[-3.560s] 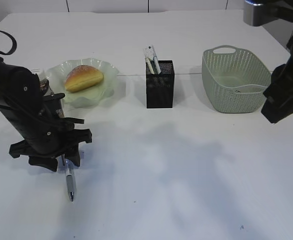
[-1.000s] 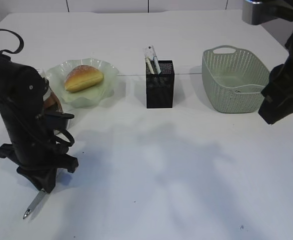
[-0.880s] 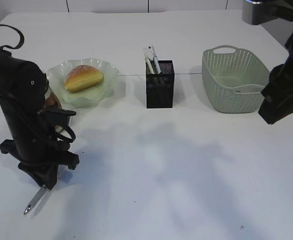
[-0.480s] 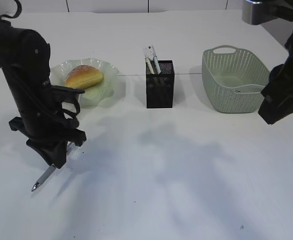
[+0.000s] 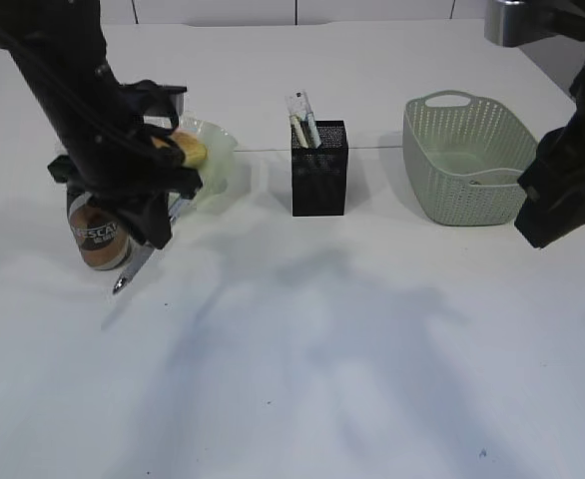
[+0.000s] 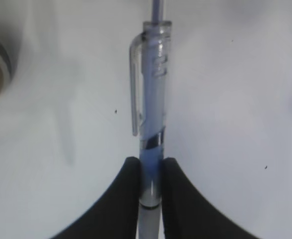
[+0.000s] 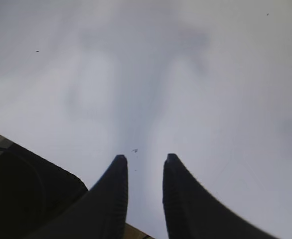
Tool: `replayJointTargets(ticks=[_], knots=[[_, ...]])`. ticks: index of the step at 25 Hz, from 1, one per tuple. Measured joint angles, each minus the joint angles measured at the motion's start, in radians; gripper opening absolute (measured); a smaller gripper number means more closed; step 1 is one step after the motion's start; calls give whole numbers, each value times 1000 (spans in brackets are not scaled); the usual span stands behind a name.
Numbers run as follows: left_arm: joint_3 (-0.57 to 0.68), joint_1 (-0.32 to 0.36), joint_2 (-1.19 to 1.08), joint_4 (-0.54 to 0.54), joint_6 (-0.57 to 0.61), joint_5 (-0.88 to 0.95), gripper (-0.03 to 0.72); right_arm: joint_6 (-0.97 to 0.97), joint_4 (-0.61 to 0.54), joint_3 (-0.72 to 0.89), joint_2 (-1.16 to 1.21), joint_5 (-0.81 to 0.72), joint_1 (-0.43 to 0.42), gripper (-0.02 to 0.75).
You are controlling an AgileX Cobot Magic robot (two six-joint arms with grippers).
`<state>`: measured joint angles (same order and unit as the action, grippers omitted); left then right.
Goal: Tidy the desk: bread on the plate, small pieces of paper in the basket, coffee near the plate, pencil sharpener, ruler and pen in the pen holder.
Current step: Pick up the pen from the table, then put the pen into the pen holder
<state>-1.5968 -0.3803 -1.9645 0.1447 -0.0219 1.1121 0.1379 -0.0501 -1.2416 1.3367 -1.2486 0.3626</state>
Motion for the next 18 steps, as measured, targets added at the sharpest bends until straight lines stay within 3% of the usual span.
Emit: replayJointTargets(ticks=[6,14,18], knots=[[-53,-4,0,2,34,-121,60,0,2,0,0,0,0,213],[-53,-96,0,-90,61,-445,60,-2,28,0,0,0,0,213],[-53,-106,0,-91,64,-589,60,-2,28,0,0,0,0,213]])
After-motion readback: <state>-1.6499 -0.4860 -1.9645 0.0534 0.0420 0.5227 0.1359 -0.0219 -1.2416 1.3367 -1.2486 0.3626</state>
